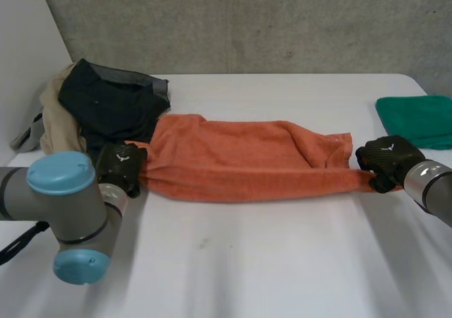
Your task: Fold the laundry.
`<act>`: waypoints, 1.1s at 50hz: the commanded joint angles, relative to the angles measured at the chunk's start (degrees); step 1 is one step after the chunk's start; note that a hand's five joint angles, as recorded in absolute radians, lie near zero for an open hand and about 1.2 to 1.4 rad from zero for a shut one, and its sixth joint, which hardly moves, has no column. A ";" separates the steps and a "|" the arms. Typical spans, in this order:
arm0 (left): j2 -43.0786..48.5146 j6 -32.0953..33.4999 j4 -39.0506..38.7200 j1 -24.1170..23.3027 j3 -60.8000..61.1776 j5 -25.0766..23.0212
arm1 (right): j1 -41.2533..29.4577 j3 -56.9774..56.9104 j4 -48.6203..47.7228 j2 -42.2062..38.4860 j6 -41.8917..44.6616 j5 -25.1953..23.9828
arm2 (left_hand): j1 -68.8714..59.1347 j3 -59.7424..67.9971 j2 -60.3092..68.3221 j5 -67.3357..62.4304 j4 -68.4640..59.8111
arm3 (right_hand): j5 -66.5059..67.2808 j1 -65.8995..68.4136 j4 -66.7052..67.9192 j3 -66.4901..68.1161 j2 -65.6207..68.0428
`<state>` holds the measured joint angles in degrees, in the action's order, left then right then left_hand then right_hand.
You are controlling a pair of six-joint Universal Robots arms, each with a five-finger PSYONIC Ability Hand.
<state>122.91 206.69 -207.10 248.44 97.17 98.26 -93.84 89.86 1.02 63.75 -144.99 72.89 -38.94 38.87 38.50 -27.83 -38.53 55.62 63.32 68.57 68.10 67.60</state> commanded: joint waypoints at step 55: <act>-9.43 2.06 16.41 -0.15 -44.36 -6.77 | 1.02 -34.58 -8.20 4.27 -9.07 9.90 | -41.06 41.13 41.50 -42.17 -41.47 | 14.38 16.68 11.43 11.90 12.40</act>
<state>119.13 214.23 -171.70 249.84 56.19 90.58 -92.89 56.68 13.56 63.68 -140.90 82.11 -66.45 68.08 68.68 -56.45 -68.86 56.85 63.32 68.57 68.11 67.60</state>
